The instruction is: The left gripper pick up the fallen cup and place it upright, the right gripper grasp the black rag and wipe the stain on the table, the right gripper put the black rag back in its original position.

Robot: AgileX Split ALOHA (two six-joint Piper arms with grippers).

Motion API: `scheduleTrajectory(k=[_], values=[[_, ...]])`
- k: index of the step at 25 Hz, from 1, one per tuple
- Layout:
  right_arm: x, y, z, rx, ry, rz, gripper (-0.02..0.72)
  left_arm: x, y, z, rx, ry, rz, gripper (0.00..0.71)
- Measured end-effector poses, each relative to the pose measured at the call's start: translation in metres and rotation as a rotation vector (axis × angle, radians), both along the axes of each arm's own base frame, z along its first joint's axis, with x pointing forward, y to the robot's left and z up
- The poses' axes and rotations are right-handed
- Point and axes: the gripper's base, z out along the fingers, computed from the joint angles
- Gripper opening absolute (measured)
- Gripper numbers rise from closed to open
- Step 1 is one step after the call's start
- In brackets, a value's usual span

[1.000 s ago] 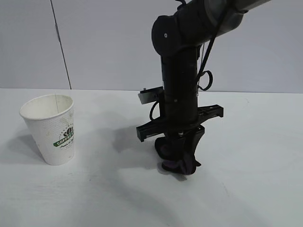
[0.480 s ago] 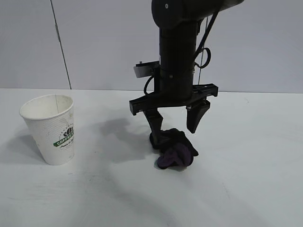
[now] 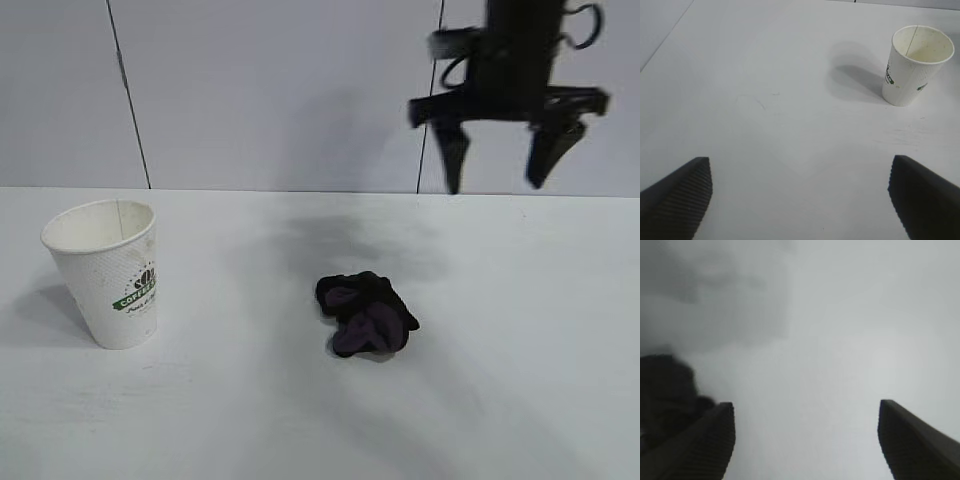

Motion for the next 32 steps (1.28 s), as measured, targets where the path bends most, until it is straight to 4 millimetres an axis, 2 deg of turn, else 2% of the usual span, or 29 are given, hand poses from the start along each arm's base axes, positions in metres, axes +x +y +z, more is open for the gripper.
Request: scheduleTrajectory(k=[3, 6, 8, 10, 12, 14, 16, 17, 20, 23, 26, 27, 30, 32], values=[[-0.012, -0.058, 0.038, -0.023, -0.071, -0.093, 0.547, 0.0, 0.0, 0.0, 0.0, 0.0, 0.0, 0.689], [-0.036, -0.108, 0.08, -0.042, -0.163, -0.179, 0.547, 0.0, 0.0, 0.0, 0.0, 0.0, 0.0, 0.689], [-0.063, -0.135, 0.112, -0.055, -0.234, -0.245, 0.547, 0.0, 0.0, 0.0, 0.0, 0.0, 0.0, 0.689], [-0.094, -0.15, 0.146, -0.075, -0.321, -0.286, 0.547, 0.0, 0.0, 0.0, 0.0, 0.0, 0.0, 0.689], [-0.133, -0.153, 0.184, -0.102, -0.432, -0.307, 0.547, 0.0, 0.0, 0.0, 0.0, 0.0, 0.0, 0.689], [-0.174, -0.144, 0.217, -0.116, -0.546, -0.306, 0.547, 0.0, 0.0, 0.0, 0.0, 0.0, 0.0, 0.689], [-0.224, -0.125, 0.249, -0.095, -0.681, -0.276, 0.547, 0.0, 0.0, 0.0, 0.0, 0.0, 0.0, 0.689], [-0.246, -0.116, 0.26, -0.08, -0.737, -0.256, 0.547, 0.0, 0.0, 0.0, 0.0, -0.001, 0.0, 0.689], [-0.33, -0.081, 0.29, -0.032, -0.955, -0.149, 0.547, 0.0, 0.0, 0.0, 0.0, 0.0, 0.0, 0.689], [-0.416, -0.047, 0.296, -0.002, -1.156, -0.043, 0.547, 0.0, 0.0, 0.0, 0.0, 0.0, 0.0, 0.689], [-0.489, -0.022, 0.276, -0.007, -1.298, 0.016, 0.547, 0.0, 0.0, 0.0, 0.0, 0.0, 0.0, 0.689], [-0.506, -0.017, 0.264, -0.013, -1.326, 0.027, 0.547, 0.0, 0.0, 0.0, 0.0, 0.0, 0.0, 0.689], [-0.533, -0.009, 0.224, -0.015, -1.346, 0.034, 0.547, 0.0, 0.0, 0.0, 0.0, 0.0, 0.0, 0.689], [-0.534, -0.009, 0.193, -0.008, -1.313, 0.027, 0.547, 0.0, 0.0, 0.0, 0.0, 0.0, 0.0, 0.689]])
